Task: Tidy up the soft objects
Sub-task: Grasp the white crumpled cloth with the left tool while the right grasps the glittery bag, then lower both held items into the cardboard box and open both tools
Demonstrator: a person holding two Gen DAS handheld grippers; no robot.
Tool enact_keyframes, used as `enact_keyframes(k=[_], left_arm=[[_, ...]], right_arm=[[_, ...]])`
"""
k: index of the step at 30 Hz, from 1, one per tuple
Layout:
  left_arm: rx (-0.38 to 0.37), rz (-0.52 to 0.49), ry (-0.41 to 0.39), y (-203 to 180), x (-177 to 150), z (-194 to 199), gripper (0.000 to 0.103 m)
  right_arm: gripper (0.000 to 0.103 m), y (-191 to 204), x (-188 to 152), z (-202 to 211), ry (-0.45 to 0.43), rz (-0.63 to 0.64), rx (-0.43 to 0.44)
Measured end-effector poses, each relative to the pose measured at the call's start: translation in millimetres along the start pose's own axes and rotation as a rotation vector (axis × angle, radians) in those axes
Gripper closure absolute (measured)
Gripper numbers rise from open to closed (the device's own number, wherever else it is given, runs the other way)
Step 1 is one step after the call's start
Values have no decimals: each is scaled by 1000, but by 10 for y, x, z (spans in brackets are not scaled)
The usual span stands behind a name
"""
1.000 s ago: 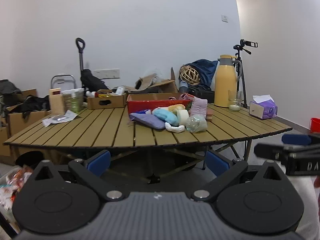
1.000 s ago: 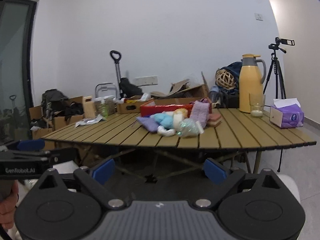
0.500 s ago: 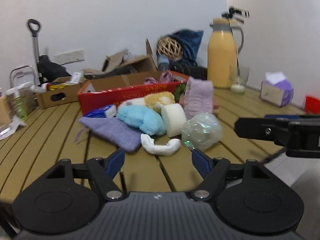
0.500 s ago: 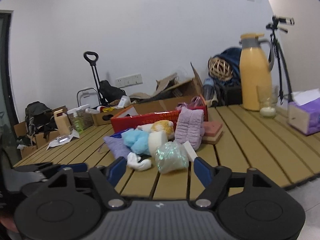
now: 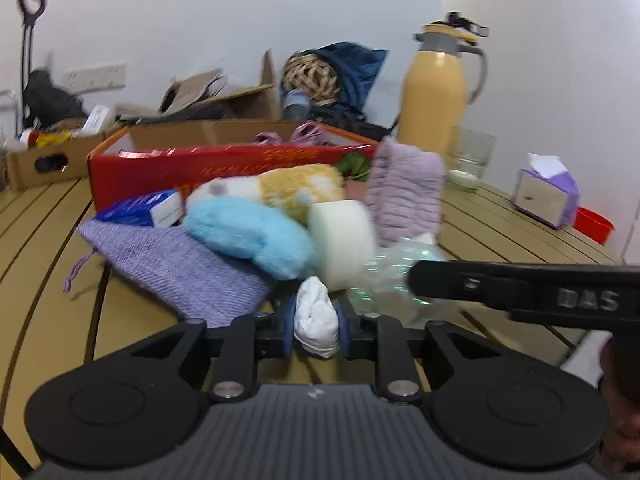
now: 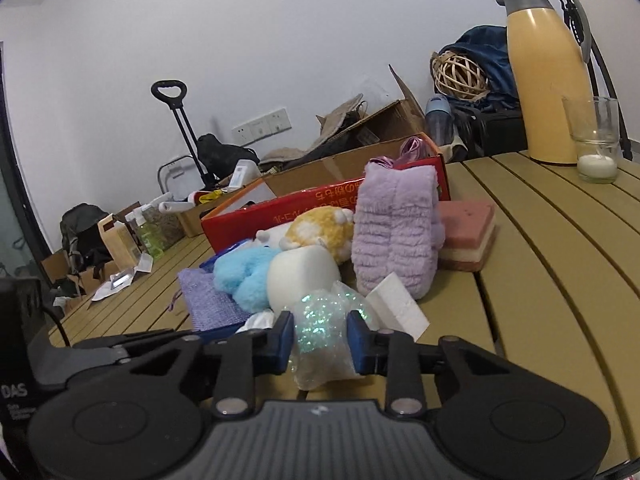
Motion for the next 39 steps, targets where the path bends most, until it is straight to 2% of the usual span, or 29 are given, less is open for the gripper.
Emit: enact_keyframes(k=[3, 6, 10, 14, 17, 19, 22, 24, 25, 26, 27, 29, 30, 32, 34, 37, 39], left_arm=[[-22, 11, -18, -40, 85, 301, 82], [-66, 68, -99, 92, 298, 651, 82], [-16, 128, -177, 539, 809, 686, 81], [10, 76, -125, 1108, 1354, 191, 81], [65, 51, -50, 1579, 1790, -456, 81], [105, 41, 8, 1868, 1969, -954, 81], [158, 89, 114, 2271, 2031, -1682, 81], [180, 143, 217, 2485, 1964, -2072, 80], [185, 167, 251, 2551, 1919, -2199, 77], [200, 188, 257, 2607, 1896, -2262, 66], [201, 205, 267, 2638, 1881, -2297, 60], [189, 225, 242, 2679, 1940, -2260, 40], [188, 204, 221, 2662, 1972, -2208, 36], [192, 179, 186, 2649, 2031, -2069, 34], [197, 185, 184, 2646, 2061, -1902, 34], [205, 193, 177, 2572, 2093, -1546, 33], [199, 186, 163, 2463, 2130, -1265, 29]], right_arm=[[85, 94, -41, 77, 10, 5, 32], [89, 221, -14, 275, 33, -6, 124], [90, 306, 259, 251, 27, 25, 159], [92, 300, 821, -110, 35, 54, 194], [92, 353, 1435, -481, 36, 95, 234], [92, 403, 1832, -885, 48, 136, 223], [92, 387, 2283, -1772, 110, 161, 178], [92, 285, 2439, -2381, 153, 99, 136], [92, 243, 2448, -2632, 182, 99, 111], [91, 165, 2446, -2945, 215, 80, 68], [85, 99, 2428, -3121, 222, 56, 32], [80, 3, 2323, -3495, 289, 31, -14], [78, -26, 2274, -3599, 319, -1, -15], [78, -52, 2241, -3659, 331, -36, 1], [72, -15, 2288, -3579, 307, -25, -6], [66, 39, 2470, -3333, 271, -4, -11], [66, 110, 2589, -3061, 250, 15, -8]])
Point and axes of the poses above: each gripper's, at about its wrist camera, not at the fingertips, and z roughly against the way its jaws point, y to its left, x to its top, the point moved 9 cm from there along -z, roughly the way its jaws point, and after that the axes turned 3 degrees about -z, right-handed, at the moved point
